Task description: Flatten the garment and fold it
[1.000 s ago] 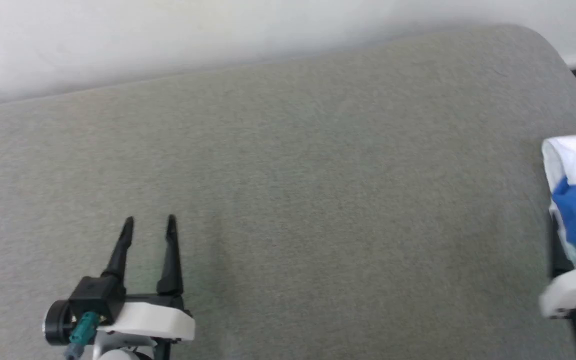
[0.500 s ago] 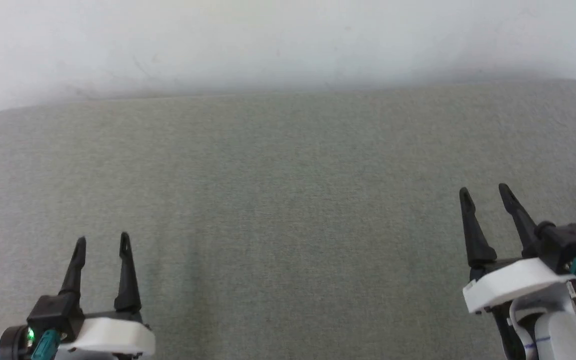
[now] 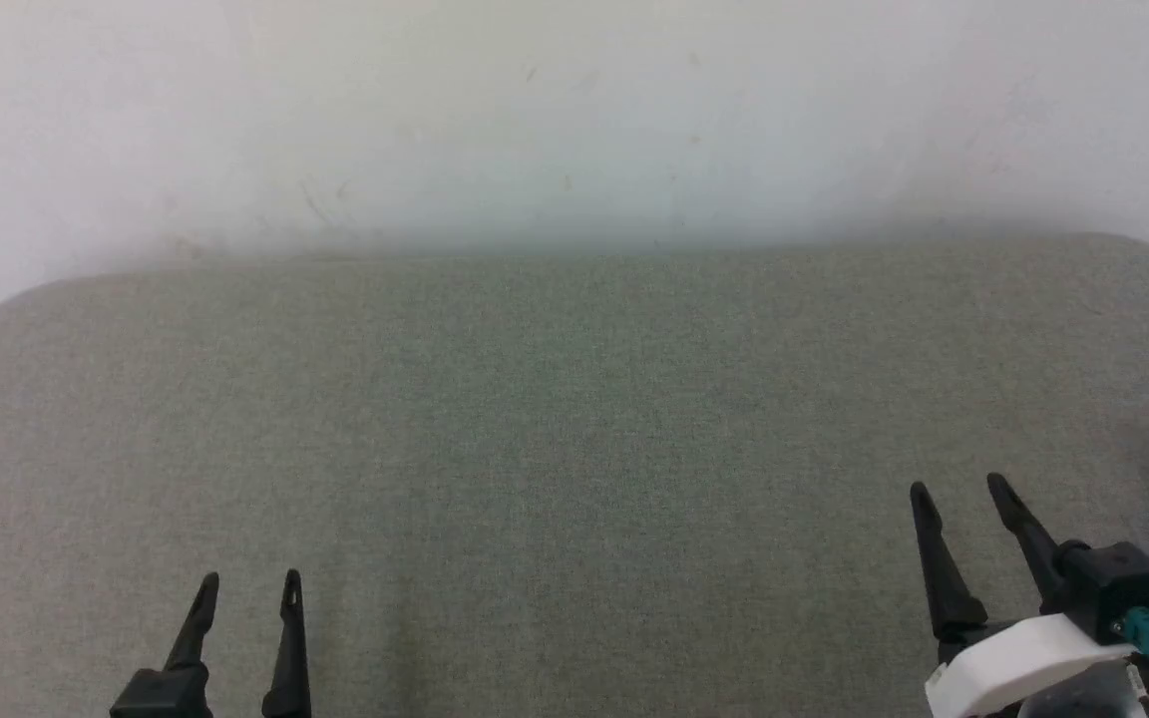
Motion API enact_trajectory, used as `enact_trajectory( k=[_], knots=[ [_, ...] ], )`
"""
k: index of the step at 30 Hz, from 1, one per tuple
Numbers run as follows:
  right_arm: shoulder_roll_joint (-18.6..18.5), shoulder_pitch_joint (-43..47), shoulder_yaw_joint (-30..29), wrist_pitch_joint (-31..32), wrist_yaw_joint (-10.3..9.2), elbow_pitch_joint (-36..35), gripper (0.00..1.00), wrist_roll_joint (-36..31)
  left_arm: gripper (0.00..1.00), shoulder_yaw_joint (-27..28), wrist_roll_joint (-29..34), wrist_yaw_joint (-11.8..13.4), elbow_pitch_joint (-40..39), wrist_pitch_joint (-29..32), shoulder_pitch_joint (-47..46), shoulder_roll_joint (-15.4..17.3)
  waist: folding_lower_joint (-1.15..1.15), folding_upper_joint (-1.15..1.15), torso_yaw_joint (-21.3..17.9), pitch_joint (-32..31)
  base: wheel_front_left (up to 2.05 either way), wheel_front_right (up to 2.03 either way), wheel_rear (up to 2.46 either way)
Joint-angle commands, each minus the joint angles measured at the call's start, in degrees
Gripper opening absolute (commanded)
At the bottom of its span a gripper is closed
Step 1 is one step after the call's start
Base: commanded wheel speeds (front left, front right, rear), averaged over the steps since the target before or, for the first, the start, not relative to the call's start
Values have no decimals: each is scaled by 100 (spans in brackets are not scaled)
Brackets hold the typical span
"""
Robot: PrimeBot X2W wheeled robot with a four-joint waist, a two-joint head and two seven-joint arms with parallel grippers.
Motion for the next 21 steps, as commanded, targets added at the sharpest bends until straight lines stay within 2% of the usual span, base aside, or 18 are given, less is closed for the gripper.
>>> enact_trajectory(
  k=[1,9,10,21],
  knots=[
    [19,75,19,29,-5,-27,100,-41,100,-32,48,-41,26,-25,45,7,1,0,-23,-100,0,0,0],
    [20,195,128,51,-5,5,100,-1,100,-154,85,-71,139,-20,-49,71,1,0,-54,-171,0,0,0],
    [1,138,130,41,0,6,0,4,0,-153,53,-43,132,2,-17,44,1,0,-54,-172,0,0,0],
    [-1,100,136,60,0,21,0,-34,0,-152,93,-41,103,103,-87,5,1,0,-62,-162,0,0,0]
  ],
)
